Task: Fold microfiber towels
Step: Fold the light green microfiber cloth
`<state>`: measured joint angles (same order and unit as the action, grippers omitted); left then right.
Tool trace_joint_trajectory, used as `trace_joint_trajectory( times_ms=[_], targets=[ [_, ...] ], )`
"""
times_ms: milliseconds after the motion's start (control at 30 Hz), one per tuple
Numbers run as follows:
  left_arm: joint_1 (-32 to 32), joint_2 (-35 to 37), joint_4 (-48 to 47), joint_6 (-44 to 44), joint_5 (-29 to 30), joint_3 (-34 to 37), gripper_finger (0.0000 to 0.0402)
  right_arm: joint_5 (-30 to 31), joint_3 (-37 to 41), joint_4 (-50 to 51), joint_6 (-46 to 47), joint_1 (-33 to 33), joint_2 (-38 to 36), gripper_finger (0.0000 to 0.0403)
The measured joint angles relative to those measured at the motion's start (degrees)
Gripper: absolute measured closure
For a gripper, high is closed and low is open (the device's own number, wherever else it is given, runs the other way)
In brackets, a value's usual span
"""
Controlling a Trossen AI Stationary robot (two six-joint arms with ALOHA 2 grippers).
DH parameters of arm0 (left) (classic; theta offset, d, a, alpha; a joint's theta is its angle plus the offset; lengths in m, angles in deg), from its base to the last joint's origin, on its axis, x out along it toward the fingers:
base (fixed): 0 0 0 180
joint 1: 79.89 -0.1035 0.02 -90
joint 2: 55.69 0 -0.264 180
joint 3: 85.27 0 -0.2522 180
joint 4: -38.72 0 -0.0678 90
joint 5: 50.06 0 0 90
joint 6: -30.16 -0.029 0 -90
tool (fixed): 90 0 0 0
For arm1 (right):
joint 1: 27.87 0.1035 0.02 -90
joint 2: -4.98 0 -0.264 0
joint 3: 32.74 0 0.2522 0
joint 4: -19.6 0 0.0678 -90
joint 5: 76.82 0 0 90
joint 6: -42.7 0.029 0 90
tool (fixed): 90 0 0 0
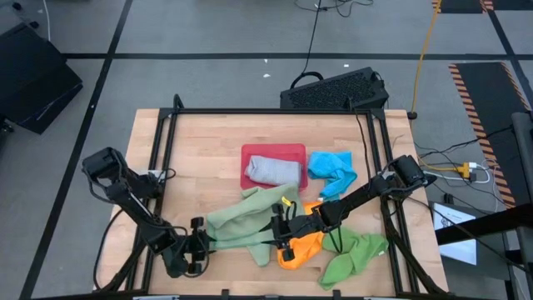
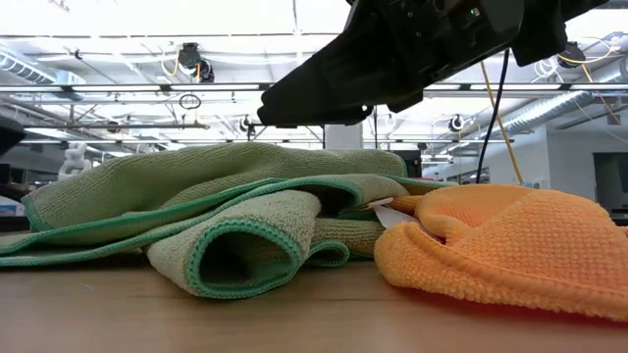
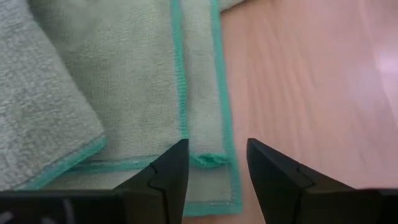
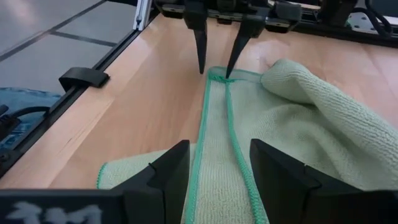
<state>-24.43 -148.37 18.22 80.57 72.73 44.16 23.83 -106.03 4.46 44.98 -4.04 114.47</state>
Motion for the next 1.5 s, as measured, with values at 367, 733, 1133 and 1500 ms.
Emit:
trace_joint_trajectory(
  times_ms=[367,733,1133,1500],
  targets=[
    [-1.86,0.00,-2.80,0.73,-1.95,0.00,0.0300,0.00,0.00,-0.01,-1.46,-0.13,0.00,0.0243],
    [-2.67,2.83,-5.16,0.91,-3.02,0.00,0.0397,0.00,-0.02,-0.01,-1.45,-0.13,0.02,0.0243],
    [-0.43,14.85,-15.72,1.50,-10.69,-2.67,0.0399,0.00,-0.02,-0.01,-1.07,-0.13,0.02,0.0243],
    [0.40,10.93,-13.34,3.40,-9.85,-2.67,0.0397,-0.02,-0.02,-0.01,-1.55,-0.13,0.04,0.0243]
  ],
)
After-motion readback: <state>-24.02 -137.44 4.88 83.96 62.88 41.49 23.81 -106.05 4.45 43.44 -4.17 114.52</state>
